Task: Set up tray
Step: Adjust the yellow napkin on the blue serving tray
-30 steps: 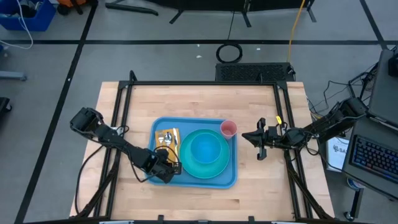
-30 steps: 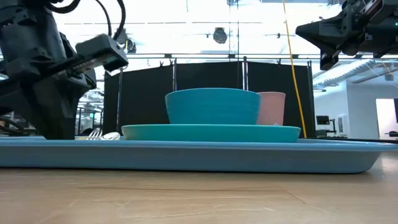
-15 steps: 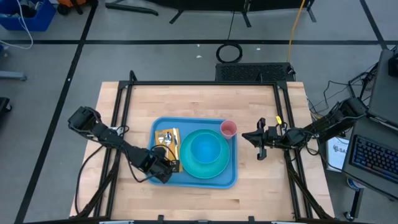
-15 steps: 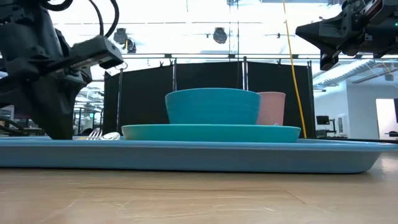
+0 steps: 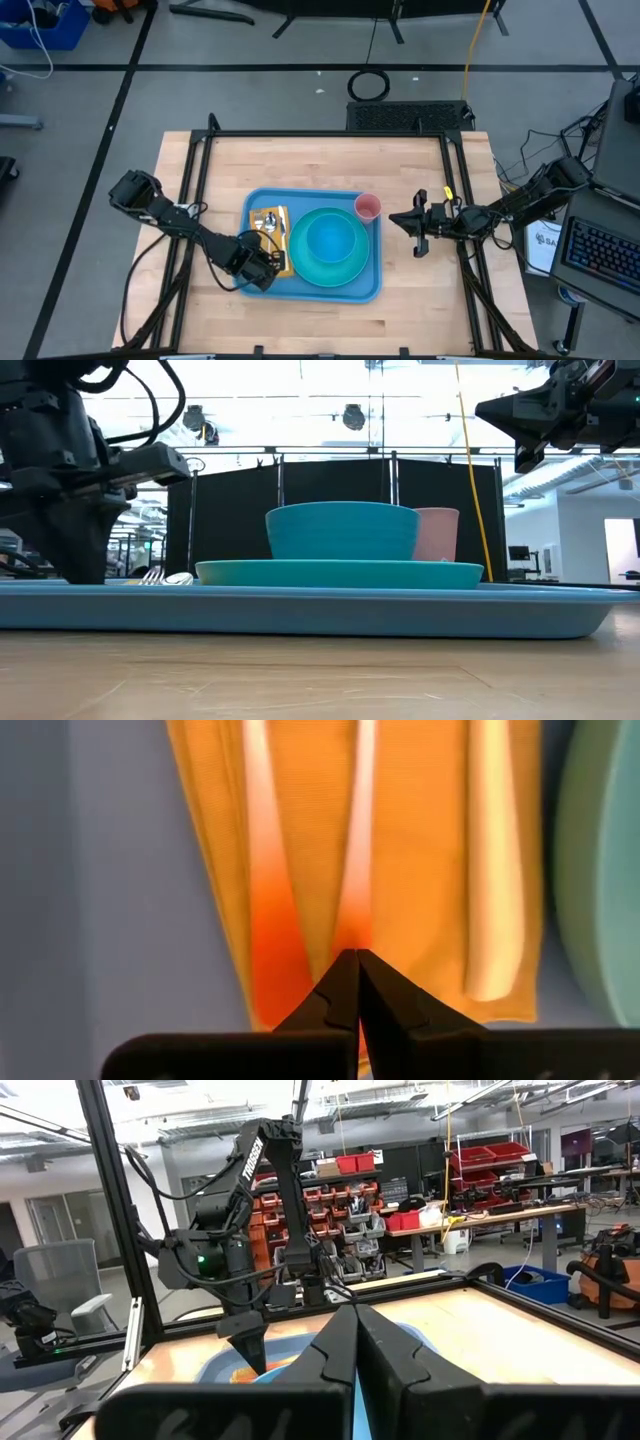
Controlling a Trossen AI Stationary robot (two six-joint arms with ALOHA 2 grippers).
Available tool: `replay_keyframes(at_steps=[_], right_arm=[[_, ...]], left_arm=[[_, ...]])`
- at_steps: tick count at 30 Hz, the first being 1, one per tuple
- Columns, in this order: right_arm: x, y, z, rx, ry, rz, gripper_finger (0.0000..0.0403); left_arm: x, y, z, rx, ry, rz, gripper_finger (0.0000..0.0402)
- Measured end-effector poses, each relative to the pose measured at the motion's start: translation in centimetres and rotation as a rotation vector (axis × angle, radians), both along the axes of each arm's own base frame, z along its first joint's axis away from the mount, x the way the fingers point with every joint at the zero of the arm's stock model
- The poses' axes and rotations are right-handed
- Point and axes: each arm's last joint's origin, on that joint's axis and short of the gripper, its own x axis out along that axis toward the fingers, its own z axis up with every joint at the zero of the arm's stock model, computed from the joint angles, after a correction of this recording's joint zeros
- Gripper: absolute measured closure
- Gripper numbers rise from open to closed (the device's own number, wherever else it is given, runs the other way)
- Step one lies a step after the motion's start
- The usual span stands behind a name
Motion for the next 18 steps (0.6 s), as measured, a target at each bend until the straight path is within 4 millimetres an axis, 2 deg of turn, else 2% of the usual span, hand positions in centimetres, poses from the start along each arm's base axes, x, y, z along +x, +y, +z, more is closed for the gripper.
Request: replay_keyframes(at_steps=[18], right_arm=[[0.0,0.0,0.0,0.0,0.0,0.0,0.0403]], left_arm=[[-0.23,0.44,-0.08,0.011,0.039,0.026,0.0399]])
